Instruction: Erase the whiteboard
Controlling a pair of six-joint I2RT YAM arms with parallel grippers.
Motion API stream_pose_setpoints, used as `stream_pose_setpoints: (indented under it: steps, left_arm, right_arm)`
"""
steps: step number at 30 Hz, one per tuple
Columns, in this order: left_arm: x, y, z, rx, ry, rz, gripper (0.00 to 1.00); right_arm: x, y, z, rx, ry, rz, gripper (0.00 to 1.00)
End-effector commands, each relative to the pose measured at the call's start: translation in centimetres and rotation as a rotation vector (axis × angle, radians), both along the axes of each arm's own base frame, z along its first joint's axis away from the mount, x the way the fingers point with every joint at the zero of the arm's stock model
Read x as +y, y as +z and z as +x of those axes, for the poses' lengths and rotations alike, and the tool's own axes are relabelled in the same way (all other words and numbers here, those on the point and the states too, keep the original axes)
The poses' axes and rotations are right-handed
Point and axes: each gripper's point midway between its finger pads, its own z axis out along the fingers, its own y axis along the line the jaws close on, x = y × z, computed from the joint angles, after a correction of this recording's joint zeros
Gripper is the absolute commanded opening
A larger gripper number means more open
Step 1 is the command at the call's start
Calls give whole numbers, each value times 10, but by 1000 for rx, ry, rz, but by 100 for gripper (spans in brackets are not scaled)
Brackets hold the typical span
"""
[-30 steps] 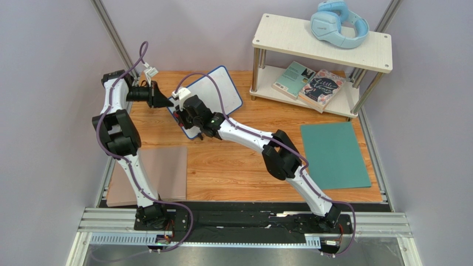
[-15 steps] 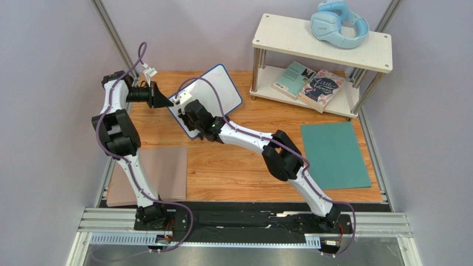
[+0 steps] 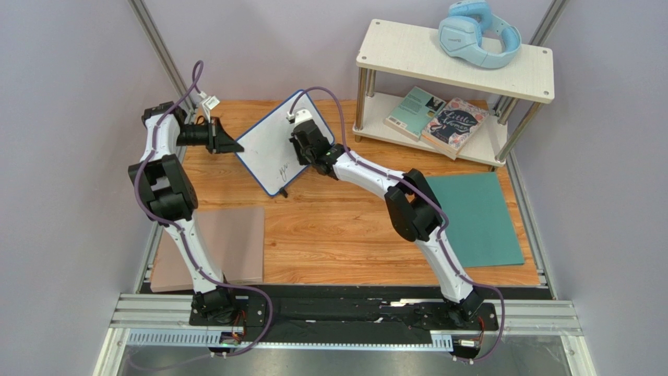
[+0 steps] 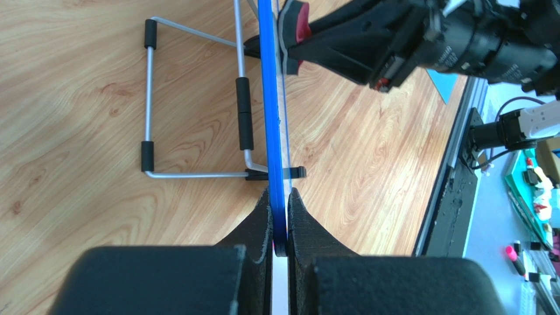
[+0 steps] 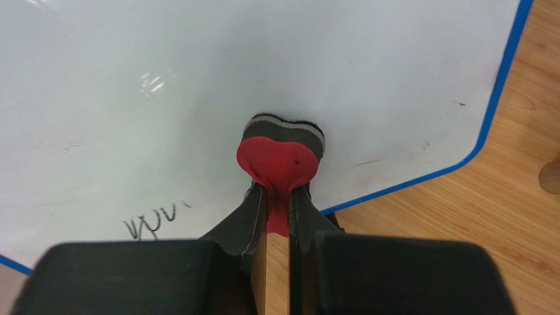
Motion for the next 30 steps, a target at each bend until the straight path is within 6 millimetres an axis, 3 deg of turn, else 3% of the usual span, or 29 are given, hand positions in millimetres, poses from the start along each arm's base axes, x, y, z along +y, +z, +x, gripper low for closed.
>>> stream_pose_setpoints:
  steps: [1, 7, 14, 19, 30]
  left_arm:
    - [-21, -12, -48, 225, -99, 19, 0]
    - [-24, -7, -48, 250, -109, -26, 0]
    - [-24, -9, -49, 296, -102, -35, 0]
    - [-24, -8, -46, 311, -85, -47, 0]
    - [-26, -3, -35, 348, -52, -104, 0]
  right_arm:
    - [-20, -43, -3, 105, -42, -79, 0]
    - [1, -45, -37, 73, 85, -121, 0]
    - [28, -42, -55, 59, 178, -114, 0]
    - [41, -34, -56, 34, 228, -106, 0]
    - [77, -31, -88, -5, 410, -77, 0]
